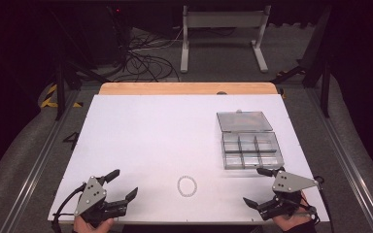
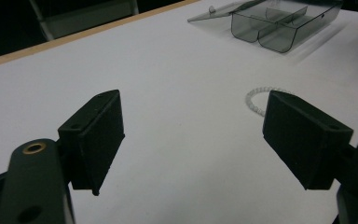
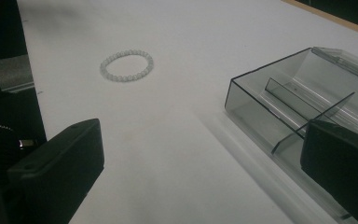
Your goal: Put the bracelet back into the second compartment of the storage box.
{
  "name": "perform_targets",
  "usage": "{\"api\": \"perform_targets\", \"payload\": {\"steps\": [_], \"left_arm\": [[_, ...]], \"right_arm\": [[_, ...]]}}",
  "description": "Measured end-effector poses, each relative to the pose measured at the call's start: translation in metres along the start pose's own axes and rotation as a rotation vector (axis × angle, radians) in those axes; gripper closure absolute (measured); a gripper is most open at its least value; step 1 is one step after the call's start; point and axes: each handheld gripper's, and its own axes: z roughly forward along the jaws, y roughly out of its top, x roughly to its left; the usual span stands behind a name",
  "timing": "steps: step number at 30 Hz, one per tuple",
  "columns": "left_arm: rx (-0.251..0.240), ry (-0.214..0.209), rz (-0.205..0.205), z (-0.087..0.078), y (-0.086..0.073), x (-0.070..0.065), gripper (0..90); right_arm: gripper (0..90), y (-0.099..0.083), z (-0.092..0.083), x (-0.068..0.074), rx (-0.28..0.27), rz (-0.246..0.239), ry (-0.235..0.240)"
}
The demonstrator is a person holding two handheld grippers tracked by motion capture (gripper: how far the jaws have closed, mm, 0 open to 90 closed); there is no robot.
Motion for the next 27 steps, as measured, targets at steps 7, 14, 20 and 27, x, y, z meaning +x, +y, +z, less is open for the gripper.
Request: {"api": "perform_targets", "payload": {"steps": [7,14,20,27], "left_arm": [[-0.006,0.002,0.001,-0.0008,0.0002,0.0002,21.0],[-0.005,-0.022,-0.024,-0.0009,-0.0005,0.0018,20.7],[0.007,0.009,0.009,-0.0006,-0.0014,0.0024,21.6],[0.000,0.003,0.001,-0.0012,-0.0014,0.0017,21.0]], "right_arm": [[0.3,-0.0001,0.0001,0.0001,0.000,0.002,0.005],[0.6,0.0001,0.0001,0.0002,0.000,0.010,0.011],[1.0,0.0004,-0.0003,0.0006,-0.001,0.007,0.011],[1.7,0.0007,0.0001,0.0010,0.005,0.008,0.012]]}}
